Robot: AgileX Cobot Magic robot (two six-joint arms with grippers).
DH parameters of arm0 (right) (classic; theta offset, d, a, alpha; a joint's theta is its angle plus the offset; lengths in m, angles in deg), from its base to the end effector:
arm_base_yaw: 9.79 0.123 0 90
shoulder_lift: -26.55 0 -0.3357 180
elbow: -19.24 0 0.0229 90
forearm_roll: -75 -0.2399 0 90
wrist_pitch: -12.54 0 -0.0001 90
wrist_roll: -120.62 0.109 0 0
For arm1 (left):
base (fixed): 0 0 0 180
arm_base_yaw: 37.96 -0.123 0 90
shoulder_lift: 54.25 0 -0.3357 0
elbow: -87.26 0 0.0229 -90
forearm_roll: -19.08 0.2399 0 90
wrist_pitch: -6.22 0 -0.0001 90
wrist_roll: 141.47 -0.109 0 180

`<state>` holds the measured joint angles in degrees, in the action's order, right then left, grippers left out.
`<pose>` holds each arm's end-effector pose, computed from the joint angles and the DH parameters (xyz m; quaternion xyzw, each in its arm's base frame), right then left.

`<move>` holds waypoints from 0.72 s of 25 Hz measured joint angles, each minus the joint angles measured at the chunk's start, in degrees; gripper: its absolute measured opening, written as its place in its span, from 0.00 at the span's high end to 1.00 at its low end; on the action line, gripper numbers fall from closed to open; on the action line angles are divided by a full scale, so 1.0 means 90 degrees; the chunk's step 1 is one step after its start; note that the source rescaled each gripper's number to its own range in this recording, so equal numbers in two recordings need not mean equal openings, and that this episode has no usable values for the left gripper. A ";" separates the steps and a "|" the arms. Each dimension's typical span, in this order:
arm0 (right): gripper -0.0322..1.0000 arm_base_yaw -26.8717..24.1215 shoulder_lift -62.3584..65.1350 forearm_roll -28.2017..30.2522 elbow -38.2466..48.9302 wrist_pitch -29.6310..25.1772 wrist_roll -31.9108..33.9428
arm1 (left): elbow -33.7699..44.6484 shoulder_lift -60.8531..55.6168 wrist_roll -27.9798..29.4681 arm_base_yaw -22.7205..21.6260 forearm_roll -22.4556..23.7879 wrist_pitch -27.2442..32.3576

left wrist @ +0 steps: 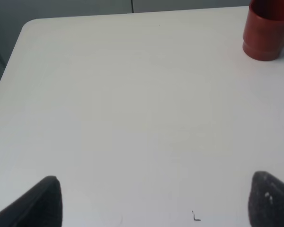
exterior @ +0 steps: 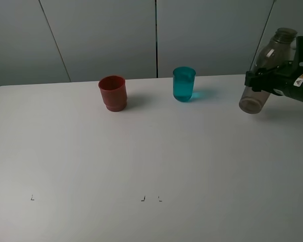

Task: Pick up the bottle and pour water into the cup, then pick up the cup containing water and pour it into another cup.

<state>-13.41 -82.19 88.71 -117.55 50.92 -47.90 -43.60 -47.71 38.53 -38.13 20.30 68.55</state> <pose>0.3394 -0.0054 0.1954 -0.0087 0.8391 0.0480 0.5419 -0.0521 0.0019 0.2641 -0.0019 0.8572 0.0114 0.5149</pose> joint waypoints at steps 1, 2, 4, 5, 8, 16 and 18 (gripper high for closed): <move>0.97 -0.0062 0.0000 -0.0035 0.0000 -0.0028 0.0000 | 0.0000 0.0000 0.0000 0.0000 0.0000 0.0000; 0.97 -0.0115 0.0000 -0.0103 0.0000 -0.0029 -0.0015 | 0.0000 0.0000 0.0000 0.0000 0.0000 0.0000; 0.97 -0.0218 0.0000 -0.0260 0.0000 -0.0041 -0.0015 | 0.0000 0.0000 0.0000 0.0000 0.0000 0.0000; 0.97 -0.0262 0.0000 -0.0362 0.0000 -0.0041 -0.0028 | 0.0000 0.0000 0.0000 0.0000 0.0000 0.0000; 0.97 -0.0312 0.0000 -0.0593 0.0000 -0.0065 -0.0136 | 0.0000 0.0000 0.0000 0.0000 0.0000 0.0000; 0.97 -0.0312 -0.0386 -0.0944 -0.0028 0.0220 -0.0184 | 0.0000 0.0000 0.0000 0.0000 0.0000 0.0000; 0.97 -0.0312 -0.0463 -0.0944 -0.0105 0.0179 -0.0184 | 0.0000 0.0000 0.0000 0.0000 0.0000 0.0000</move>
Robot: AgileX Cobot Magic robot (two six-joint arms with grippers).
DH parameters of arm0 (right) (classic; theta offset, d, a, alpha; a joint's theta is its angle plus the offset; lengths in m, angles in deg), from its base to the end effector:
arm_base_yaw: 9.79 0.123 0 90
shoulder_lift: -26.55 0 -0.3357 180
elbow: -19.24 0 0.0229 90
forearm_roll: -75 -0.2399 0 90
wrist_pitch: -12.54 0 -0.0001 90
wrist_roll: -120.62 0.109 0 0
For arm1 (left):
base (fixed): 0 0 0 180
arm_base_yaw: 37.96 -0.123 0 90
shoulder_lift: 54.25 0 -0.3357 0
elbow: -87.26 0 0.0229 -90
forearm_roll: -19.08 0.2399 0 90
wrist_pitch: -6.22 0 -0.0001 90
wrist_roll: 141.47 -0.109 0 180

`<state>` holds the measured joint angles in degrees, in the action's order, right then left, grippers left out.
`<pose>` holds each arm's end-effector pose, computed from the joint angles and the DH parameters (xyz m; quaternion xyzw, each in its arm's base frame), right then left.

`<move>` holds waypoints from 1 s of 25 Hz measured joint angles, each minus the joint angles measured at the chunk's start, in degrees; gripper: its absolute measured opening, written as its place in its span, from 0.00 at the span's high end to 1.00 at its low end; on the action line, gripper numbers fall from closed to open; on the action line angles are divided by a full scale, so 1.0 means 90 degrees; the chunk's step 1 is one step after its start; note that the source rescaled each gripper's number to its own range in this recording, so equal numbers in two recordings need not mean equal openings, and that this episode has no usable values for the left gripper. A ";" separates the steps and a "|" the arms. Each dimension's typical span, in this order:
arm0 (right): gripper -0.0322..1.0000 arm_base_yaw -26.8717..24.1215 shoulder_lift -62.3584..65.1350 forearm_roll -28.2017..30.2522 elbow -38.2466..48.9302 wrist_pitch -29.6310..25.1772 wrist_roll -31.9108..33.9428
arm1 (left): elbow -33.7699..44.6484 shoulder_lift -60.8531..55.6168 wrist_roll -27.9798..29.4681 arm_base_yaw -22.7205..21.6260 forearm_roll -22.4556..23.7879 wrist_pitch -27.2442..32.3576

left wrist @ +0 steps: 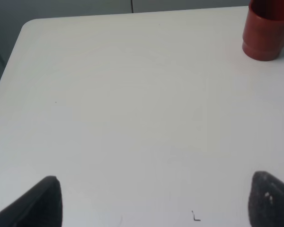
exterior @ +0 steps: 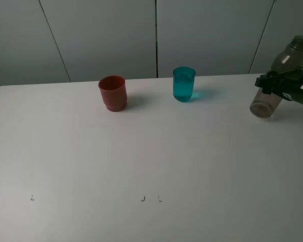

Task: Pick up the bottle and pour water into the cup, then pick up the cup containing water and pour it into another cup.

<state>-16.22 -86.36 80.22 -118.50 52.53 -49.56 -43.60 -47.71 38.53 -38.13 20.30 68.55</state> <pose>0.3491 -0.0329 0.1775 0.0745 0.8413 0.0218 0.5350 -0.0521 0.0019 0.2641 -0.0019 0.8572 0.0114 0.5149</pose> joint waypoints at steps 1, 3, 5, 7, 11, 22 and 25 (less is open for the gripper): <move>0.97 0.0000 -0.0015 0.0000 -0.0025 0.0000 0.0000 | 0.0000 0.0000 0.0000 0.0000 0.0000 0.0000; 0.97 0.0000 -0.0026 0.0061 -0.0101 0.0000 0.0000 | 0.0000 0.0000 0.0000 0.0000 0.0000 0.0000; 0.97 0.0000 -0.0026 0.0160 -0.0135 0.0000 0.0000 | 0.0000 0.0000 0.0000 0.0000 0.0000 0.0000; 0.97 0.0000 -0.0026 0.0172 -0.0150 0.0014 0.0000 | 0.0000 0.0000 0.0000 0.0000 0.0000 0.0000; 0.97 0.0000 -0.0197 0.0312 -0.0150 0.0014 -0.0013 | 0.0000 0.0000 0.0000 0.0000 0.0000 0.0000; 0.97 0.0000 -0.0299 0.0789 -0.0150 -0.0038 -0.0362 | 0.0000 0.0000 0.0000 0.0000 0.0000 0.0000; 0.97 0.0000 -0.0299 0.0804 -0.0150 -0.0038 -0.0362 | 0.0000 0.0000 0.0000 0.0000 0.0000 0.0000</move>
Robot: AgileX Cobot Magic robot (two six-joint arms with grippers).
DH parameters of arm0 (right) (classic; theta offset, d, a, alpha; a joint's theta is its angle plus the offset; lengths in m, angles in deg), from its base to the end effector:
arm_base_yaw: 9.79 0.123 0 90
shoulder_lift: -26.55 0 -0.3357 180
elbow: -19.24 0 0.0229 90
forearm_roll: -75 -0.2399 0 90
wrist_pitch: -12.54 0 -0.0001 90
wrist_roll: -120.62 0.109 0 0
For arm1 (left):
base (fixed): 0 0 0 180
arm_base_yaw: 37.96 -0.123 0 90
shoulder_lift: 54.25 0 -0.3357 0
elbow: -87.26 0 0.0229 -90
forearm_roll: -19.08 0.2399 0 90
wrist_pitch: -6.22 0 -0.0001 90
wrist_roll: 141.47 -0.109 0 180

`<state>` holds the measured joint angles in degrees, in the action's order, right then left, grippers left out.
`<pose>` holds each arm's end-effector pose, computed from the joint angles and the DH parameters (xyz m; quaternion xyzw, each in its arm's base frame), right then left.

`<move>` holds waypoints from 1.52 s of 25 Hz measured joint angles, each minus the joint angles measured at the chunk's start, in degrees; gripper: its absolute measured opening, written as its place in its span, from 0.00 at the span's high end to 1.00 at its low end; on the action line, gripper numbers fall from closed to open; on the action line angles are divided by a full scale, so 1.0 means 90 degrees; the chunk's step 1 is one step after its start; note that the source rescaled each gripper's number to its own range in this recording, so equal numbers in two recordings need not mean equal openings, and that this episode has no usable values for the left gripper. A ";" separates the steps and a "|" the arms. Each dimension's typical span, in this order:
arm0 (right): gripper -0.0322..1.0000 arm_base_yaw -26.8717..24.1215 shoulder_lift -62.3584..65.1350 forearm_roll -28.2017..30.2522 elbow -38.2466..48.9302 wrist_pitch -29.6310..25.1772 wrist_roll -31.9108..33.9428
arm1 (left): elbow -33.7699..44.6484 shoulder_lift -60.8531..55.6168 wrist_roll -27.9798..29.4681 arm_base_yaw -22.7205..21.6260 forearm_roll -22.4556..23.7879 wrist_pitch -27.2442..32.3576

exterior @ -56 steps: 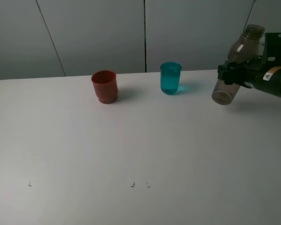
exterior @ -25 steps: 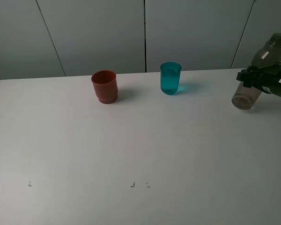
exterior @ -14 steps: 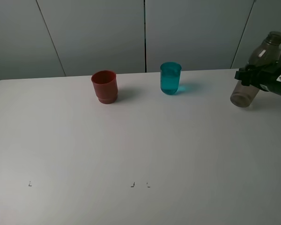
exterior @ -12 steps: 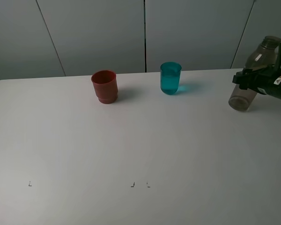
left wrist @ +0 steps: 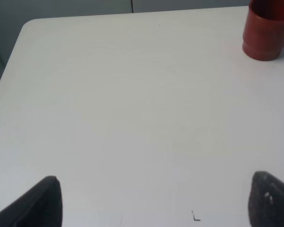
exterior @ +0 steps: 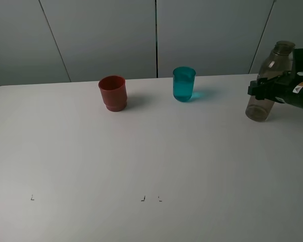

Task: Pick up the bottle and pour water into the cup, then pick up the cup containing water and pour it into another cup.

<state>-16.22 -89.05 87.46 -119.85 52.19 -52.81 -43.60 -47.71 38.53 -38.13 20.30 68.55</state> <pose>0.3568 -0.0251 0.1649 -0.0109 0.8537 0.0159 0.5204 -0.0521 0.0019 0.2641 -0.0019 0.8572 0.0114 0.5149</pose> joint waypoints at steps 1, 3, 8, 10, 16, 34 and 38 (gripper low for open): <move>0.97 0.0000 0.0000 0.0000 0.0000 0.0000 0.0000 | 0.0000 0.0000 0.0000 0.0000 0.0000 0.0000; 0.97 0.0000 0.0000 0.0000 0.0000 0.0000 0.0017 | 0.0000 0.0000 0.0000 0.0000 0.0000 0.0000; 0.76 0.0000 0.0000 0.0000 0.0000 0.0000 0.0028 | 0.0000 0.0000 0.0000 0.0000 0.0000 0.0000; 0.36 0.0000 0.0000 0.0000 0.0000 0.0014 0.0043 | 0.0000 0.0000 0.0000 0.0000 0.0000 0.0000; 0.03 0.0000 0.0170 0.0000 0.0000 -0.0215 0.0104 | 0.0000 0.0000 0.0000 0.0000 0.0000 0.0000; 0.03 0.0000 0.3538 0.0025 0.0843 -0.4405 0.0601 | 0.0000 0.0000 -0.0043 0.0000 0.0000 0.0000; 0.03 0.0168 0.4395 0.0048 0.0870 -0.5747 0.0781 | 0.0000 0.0000 -0.0043 0.0000 0.0000 0.0000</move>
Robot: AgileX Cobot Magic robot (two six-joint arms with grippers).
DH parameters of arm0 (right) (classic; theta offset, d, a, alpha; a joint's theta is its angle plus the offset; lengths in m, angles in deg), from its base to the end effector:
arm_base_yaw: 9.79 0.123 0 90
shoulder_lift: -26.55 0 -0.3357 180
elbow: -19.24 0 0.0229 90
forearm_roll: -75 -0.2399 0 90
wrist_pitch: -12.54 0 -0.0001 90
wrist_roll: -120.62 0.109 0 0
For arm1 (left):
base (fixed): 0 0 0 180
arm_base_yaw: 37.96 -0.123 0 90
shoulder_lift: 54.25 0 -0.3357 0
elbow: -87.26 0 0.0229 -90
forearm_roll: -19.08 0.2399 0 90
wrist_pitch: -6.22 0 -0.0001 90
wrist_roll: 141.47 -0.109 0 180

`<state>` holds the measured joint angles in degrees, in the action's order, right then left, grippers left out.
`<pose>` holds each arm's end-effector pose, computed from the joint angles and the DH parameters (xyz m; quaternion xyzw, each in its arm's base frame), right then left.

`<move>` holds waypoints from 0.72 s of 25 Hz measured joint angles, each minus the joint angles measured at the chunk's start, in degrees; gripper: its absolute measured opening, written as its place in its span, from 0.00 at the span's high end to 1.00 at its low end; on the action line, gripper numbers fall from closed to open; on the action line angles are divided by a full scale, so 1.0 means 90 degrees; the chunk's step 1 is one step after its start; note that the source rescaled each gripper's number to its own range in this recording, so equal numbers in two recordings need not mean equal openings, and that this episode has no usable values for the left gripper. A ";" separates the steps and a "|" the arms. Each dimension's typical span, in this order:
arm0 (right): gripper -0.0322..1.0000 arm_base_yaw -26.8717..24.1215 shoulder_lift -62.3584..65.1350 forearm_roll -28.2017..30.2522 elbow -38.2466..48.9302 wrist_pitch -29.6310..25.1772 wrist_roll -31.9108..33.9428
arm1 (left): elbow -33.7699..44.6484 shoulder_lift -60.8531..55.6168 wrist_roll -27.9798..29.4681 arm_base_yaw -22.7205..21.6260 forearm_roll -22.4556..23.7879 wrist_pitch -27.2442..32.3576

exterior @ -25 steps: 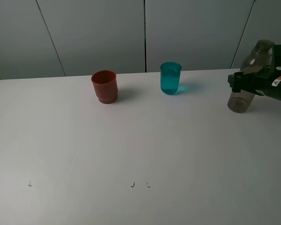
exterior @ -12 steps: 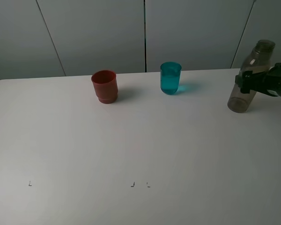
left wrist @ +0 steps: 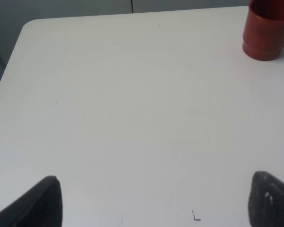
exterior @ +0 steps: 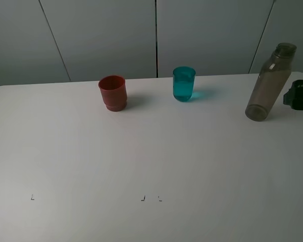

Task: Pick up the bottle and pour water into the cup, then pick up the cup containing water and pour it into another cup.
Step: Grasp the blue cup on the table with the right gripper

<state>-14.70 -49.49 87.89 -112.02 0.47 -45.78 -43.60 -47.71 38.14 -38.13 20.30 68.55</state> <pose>0.2027 -0.0225 0.2516 0.0564 0.9271 -0.0343 0.3691 -0.0521 0.0019 0.2641 0.0010 0.8572 0.0131 0.5149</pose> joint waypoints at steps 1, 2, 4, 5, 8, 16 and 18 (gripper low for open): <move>0.03 0.0133 0.0182 0.0000 0.0000 -0.0279 0.0013 | 0.0000 0.0000 0.0000 0.0000 0.0000 0.0000; 0.02 0.0299 0.0333 0.0000 0.0010 -0.0510 0.0025 | 0.0000 0.0000 0.0000 0.0000 0.0000 0.0000; 0.02 0.0666 0.0528 -0.0041 0.0010 -0.0807 0.0025 | 0.0000 0.0000 0.0000 0.0000 0.0000 0.0000; 0.02 0.0890 0.0574 -0.0091 0.0010 -0.0890 -0.0009 | 0.0000 0.0000 0.0000 0.0000 0.0000 0.0000; 0.02 0.1623 0.0605 -0.0361 0.0010 -0.0883 -0.0261 | 0.0000 0.0000 0.0000 0.0000 0.0000 0.0000; 0.02 0.3317 0.0228 -0.1316 0.0010 0.0136 -0.0798 | 0.0000 0.0000 0.0000 0.0000 0.0000 0.0000; 0.02 0.3548 0.0051 -0.1432 0.0010 0.0447 -0.0798 | 0.0000 0.0000 0.0000 0.0000 0.0000 0.0000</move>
<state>17.23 -49.04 75.00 -111.93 4.50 -52.96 -43.60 -47.71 38.14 -38.13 20.30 68.55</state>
